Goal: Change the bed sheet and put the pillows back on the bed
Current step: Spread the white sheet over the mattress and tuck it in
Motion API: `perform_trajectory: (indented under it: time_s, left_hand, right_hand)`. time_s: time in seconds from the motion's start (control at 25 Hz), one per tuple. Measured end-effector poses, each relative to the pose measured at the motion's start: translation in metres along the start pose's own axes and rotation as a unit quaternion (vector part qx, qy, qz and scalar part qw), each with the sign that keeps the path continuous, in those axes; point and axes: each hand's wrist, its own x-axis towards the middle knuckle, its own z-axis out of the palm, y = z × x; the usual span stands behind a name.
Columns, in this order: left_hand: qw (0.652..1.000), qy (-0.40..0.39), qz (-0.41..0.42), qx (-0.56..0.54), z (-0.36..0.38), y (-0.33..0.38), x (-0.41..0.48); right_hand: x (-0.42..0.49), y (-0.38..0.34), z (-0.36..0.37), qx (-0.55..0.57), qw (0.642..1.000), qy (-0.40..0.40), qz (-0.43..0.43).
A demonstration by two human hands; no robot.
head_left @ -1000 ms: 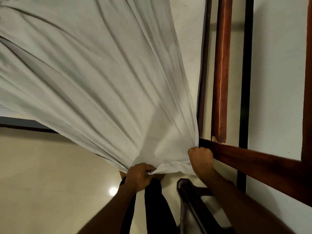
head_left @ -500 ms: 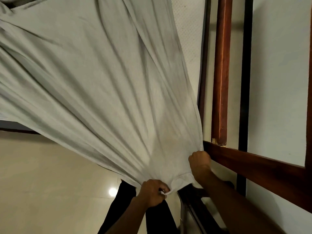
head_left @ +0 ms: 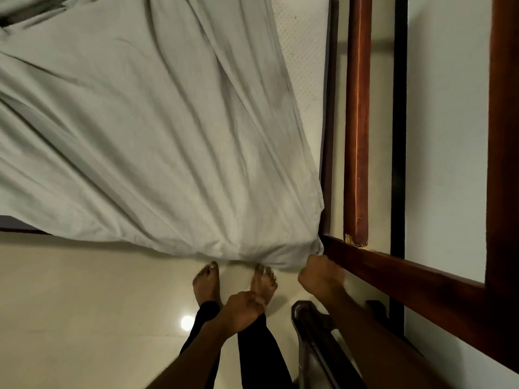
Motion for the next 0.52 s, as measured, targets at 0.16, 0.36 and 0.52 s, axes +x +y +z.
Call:
perform_trajectory:
  time_s: [0.16, 0.36, 0.52]
  left_hand:
    - [0.996, 0.079, -0.023, 0.026, -0.037, 0.015, -0.014]
    - [0.967, 0.170, -0.006, -0.191, -0.093, 0.037, -0.013]
    - [0.943, 0.207, 0.057, -0.256, -0.135, 0.066, -0.013]
  right_hand:
    - [0.002, -0.022, -0.030, 0.207, 0.975, 0.059, 0.047]
    - [0.022, -0.031, -0.079, 0.397, 0.897, 0.161, 0.112]
    - [0.052, -0.042, -0.111, 0.501, 0.831, 0.222, 0.095]
